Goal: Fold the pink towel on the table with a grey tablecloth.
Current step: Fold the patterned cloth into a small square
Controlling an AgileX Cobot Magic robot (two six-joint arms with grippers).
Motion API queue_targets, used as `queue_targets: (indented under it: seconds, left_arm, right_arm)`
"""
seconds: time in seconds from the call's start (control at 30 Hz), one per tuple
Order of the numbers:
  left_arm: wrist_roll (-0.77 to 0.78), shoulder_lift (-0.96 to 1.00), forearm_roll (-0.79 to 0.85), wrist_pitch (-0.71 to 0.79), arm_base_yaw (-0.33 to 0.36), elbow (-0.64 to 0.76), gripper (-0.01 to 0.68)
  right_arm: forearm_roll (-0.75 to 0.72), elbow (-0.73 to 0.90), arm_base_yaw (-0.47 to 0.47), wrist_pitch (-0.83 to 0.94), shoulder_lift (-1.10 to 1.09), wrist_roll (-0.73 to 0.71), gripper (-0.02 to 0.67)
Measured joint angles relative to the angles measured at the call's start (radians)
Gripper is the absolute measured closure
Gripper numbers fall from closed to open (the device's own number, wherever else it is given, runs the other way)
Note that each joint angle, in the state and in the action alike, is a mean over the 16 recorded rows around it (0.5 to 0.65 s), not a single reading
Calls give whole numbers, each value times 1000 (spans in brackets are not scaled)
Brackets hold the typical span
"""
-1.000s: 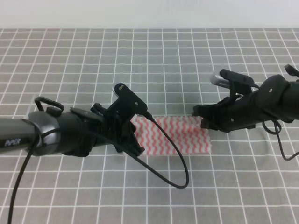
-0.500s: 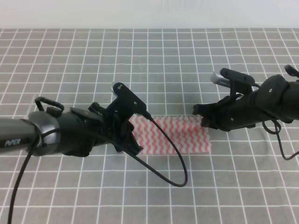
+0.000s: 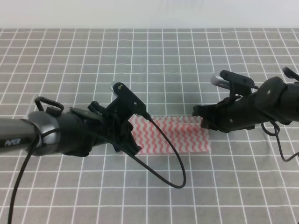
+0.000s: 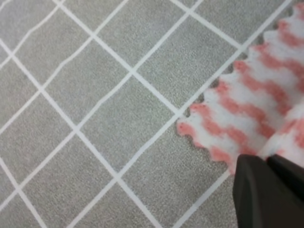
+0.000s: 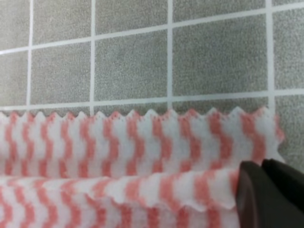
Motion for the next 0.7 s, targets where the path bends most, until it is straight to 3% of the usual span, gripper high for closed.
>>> queue_targets:
  seconds: [0.23, 0.7]
  left_arm:
    - [21, -1, 0, -8, 0, -4, 625]
    - [27, -24, -9, -64, 0, -71, 367]
  right_arm:
    - [5, 0, 0, -4, 0, -15, 664]
    - [20, 0, 1, -7, 3, -40, 664]
